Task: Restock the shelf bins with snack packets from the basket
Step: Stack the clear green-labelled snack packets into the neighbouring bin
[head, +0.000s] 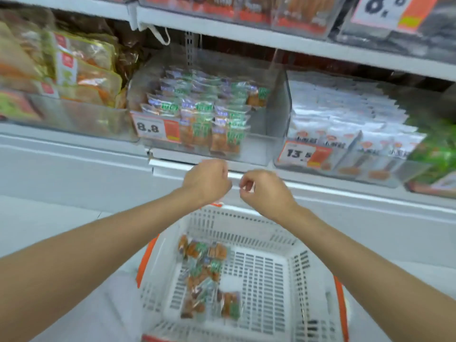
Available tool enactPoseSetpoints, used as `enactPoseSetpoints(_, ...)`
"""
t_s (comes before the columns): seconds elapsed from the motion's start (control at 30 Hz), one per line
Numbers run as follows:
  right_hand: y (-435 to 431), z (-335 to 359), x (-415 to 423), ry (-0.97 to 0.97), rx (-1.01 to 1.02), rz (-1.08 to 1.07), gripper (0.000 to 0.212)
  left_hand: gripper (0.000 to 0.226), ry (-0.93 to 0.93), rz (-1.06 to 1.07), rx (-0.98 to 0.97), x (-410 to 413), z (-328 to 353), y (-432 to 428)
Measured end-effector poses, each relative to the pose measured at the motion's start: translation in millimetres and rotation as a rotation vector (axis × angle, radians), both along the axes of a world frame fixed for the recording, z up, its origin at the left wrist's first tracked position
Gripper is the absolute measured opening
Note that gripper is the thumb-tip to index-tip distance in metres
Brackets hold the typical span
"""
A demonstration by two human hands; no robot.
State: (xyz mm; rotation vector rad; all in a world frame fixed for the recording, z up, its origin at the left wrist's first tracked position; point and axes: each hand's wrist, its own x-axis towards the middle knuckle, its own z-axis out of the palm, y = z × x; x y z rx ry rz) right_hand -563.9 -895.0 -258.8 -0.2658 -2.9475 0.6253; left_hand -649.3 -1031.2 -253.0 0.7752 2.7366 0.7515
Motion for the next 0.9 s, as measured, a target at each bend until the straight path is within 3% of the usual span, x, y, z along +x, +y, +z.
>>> enactPoseSetpoints(0.13, -15, -70, 32, -0.251, -0.185, -0.024, 0.012, 0.027, -0.217, -0.054, -0.152, 20, -63, -7)
enactPoseSetpoints(0.23, -20, -123, 51, -0.413, -0.213, 0.003, 0.014, 0.028, -0.304, -0.135, -0.360, 23, -112, -17)
enactPoseSetpoints(0.4, -16, -189, 78, -0.720, -0.230, 0.016, 0.024, 0.011, -0.344, -0.272, -0.743, 26, -190, -40)
enactPoseSetpoints(0.47, -16, -205, 84, -0.796, -0.234, 0.018, 0.027, 0.050, -0.279, -0.247, -0.838, 23, -213, -50)
enactPoseSetpoints(0.57, -17, -219, 85, -0.822, -0.266, 0.005, 0.029, 0.066, -0.251, -0.152, -0.837, 8, -245, -65)
enactPoseSetpoints(0.73, -21, -234, 78, -0.821, -0.303, -0.019, 0.029, 0.074, -0.391, -0.111, -0.771, -9, -292, -71)
enactPoseSetpoints(0.8, -24, -236, 78, -0.817, -0.310, -0.017, 0.028, 0.066, -0.334, -0.084, -0.725, -9, -297, -72)
enactPoseSetpoints(0.9, -24, -235, 79, -0.807, -0.324, -0.018, 0.027, 0.027, -0.197, -0.047, -0.670, -5, -290, -69)
